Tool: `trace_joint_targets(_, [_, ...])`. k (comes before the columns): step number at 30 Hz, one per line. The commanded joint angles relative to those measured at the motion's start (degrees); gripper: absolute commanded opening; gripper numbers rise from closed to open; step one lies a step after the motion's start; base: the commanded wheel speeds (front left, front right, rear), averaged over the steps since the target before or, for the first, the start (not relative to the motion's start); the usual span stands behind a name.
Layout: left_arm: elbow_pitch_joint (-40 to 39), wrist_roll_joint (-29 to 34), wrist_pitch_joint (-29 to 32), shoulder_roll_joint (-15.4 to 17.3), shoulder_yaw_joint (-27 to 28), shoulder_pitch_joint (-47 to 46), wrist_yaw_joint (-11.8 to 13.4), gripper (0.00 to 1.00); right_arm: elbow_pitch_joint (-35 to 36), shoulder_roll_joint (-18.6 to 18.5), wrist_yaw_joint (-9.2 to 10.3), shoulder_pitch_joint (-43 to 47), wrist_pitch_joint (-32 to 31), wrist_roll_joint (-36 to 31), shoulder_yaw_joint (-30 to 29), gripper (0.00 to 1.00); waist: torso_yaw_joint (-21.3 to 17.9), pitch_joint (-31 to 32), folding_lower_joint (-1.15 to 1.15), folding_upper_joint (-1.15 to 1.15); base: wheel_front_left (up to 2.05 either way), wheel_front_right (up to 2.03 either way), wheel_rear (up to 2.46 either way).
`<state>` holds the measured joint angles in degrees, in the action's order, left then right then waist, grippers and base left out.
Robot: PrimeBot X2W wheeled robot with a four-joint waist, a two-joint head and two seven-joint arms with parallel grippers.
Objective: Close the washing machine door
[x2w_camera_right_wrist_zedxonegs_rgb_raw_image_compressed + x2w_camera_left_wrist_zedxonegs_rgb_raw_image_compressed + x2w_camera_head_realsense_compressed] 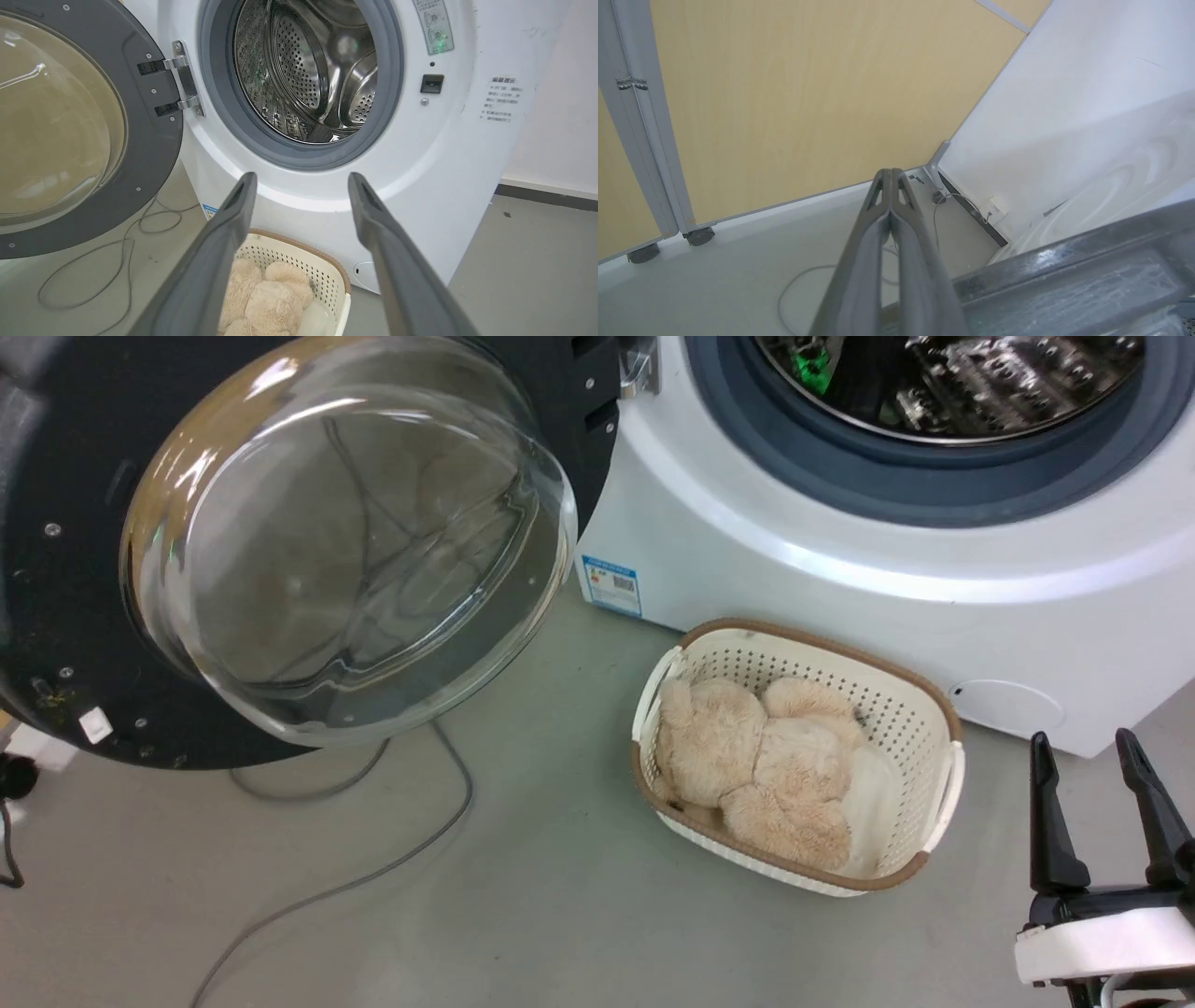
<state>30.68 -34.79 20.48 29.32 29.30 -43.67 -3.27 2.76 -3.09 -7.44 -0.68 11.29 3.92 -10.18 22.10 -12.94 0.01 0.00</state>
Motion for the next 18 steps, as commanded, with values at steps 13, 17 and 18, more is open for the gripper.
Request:
trace_joint_targets(13, [-1.2,-11.4,17.2,3.3,-1.8,-1.2,-3.3,0.00,1.9,0.2,-0.04,-2.5,2.1,-2.5,0.6,1.00,1.2,-4.6,-0.01,0.00,0.00,0.00,0.00])
trace_joint_targets(17, [-2.7,-14.2,19.7,4.9,-2.5,-0.5,-3.6,0.00,2.2,0.2,-0.04,-3.4,2.6,-2.4,0.1,1.00,1.4,-6.1,-0.01,0.00,0.00,0.00,0.00])
trace_joint_targets(18, [-2.8,-15.0,20.2,5.0,-2.7,-0.5,-3.7,0.00,2.2,0.2,-0.04,-3.6,2.7,-2.4,0.1,1.00,1.5,-6.5,-0.01,0.00,0.00,0.00,0.00])
